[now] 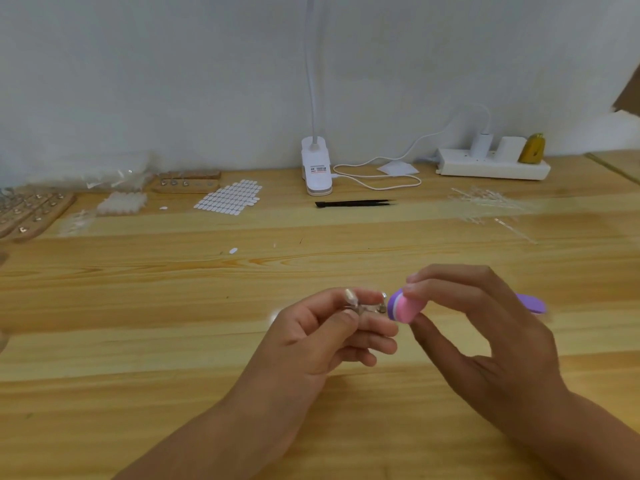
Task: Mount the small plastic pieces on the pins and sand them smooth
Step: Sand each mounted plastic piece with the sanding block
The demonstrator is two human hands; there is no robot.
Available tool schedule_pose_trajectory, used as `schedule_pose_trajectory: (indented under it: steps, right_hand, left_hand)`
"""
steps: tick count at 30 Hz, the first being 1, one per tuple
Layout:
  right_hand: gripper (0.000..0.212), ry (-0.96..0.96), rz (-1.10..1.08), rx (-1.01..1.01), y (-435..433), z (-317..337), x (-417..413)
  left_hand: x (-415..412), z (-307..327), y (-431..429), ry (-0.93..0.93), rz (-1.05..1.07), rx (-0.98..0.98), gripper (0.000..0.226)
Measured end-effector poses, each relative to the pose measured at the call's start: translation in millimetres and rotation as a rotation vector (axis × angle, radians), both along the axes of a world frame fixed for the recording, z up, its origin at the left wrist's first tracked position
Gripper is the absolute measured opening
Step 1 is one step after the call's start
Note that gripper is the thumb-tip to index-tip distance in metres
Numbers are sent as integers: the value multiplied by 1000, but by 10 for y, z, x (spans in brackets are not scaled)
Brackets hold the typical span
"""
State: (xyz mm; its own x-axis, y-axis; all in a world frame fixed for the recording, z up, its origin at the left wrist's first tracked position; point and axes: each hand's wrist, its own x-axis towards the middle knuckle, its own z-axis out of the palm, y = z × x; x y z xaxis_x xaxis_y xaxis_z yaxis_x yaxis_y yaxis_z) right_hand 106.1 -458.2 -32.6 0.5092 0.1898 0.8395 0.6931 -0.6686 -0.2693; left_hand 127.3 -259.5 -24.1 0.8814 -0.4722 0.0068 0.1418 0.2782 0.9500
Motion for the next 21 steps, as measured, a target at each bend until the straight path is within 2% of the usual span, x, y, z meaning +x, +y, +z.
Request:
schedule_pose_trajectory:
  steps: [3, 6, 8, 14, 19, 21]
  right_hand:
    - [23, 42, 38, 14, -6, 2, -5]
    - [27, 110, 56, 62, -17, 6, -15]
    - [27, 121, 68, 56, -5, 0, -27]
    - [21, -3, 40, -5, 42, 30, -16]
    - [27, -53, 55, -50, 40, 16, -52]
    - [23, -56, 41, -68, 7, 6, -40]
  left_hand:
    - [-15, 33, -9, -15, 30, 14, 31]
    - [-28, 38, -18, -93, 54, 65, 14]
    - [-40, 44, -12, -132, 63, 96, 14]
    - [-55, 65, -3, -161, 127, 68, 18]
    - [-82, 82, -8, -231, 117, 172, 12]
    - [-87, 91, -8, -244, 134, 197, 12]
